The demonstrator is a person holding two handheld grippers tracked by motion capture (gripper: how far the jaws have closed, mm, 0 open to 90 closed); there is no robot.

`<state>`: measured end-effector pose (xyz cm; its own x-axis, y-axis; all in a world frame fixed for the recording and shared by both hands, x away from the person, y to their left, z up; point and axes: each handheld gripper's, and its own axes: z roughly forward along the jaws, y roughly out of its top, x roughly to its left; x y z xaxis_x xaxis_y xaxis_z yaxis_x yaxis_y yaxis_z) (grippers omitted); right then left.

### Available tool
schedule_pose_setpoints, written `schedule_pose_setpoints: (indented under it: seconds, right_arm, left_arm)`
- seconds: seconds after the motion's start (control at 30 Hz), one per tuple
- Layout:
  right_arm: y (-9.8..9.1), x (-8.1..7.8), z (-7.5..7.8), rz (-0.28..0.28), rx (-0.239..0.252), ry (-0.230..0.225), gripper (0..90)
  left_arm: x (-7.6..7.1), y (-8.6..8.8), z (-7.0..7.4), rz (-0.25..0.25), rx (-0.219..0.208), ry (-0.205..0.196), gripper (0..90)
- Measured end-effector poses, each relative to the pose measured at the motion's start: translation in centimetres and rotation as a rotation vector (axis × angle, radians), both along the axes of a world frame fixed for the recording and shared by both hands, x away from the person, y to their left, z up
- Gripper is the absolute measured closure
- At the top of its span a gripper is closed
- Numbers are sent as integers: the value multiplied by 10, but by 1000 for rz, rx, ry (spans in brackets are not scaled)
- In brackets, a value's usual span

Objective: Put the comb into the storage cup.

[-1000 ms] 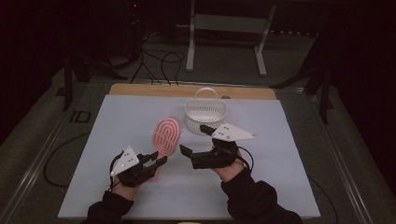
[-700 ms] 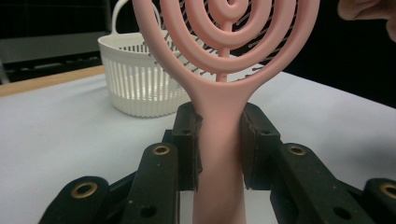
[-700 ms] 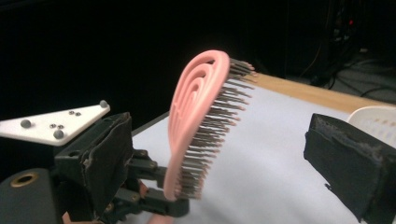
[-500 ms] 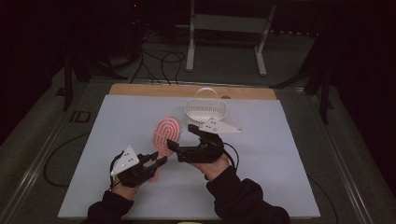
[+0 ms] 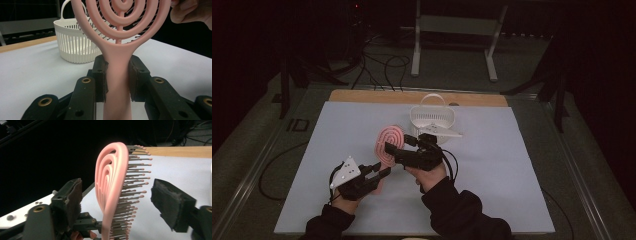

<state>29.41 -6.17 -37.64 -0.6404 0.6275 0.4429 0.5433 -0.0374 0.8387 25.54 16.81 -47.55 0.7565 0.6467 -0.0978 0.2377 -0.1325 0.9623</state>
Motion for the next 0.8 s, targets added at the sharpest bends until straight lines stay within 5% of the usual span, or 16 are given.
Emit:
schedule_pose_setpoints:
  seconds: [0.43, 0.8]
  right_arm:
    - [7, 7, -7, 1, 24, 56, 401]
    - [15, 6, -9, -8, -22, 52, 585]
  left_arm:
    - [0, 0, 0, -3, -7, 3, 712]
    - [1, -1, -1, -10, -4, 17, 711]
